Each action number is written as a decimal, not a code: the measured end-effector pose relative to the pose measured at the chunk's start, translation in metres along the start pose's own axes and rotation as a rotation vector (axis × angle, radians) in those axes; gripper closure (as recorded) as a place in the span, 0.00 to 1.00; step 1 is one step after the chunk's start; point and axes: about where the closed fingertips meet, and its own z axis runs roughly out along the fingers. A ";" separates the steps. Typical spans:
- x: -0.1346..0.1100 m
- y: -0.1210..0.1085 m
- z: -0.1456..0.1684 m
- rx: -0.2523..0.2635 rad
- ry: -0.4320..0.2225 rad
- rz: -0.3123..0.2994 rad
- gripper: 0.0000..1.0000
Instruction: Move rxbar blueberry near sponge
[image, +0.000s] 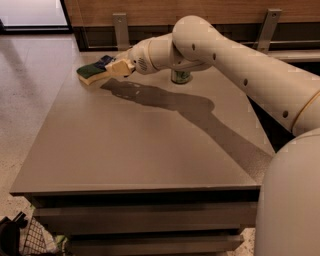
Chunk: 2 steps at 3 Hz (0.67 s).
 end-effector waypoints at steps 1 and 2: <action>0.000 0.001 0.002 -0.004 0.000 0.000 0.42; 0.000 0.004 0.005 -0.009 0.001 0.000 0.10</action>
Offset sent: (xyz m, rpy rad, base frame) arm -0.0006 0.0022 -0.0008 0.0001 0.0014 0.0034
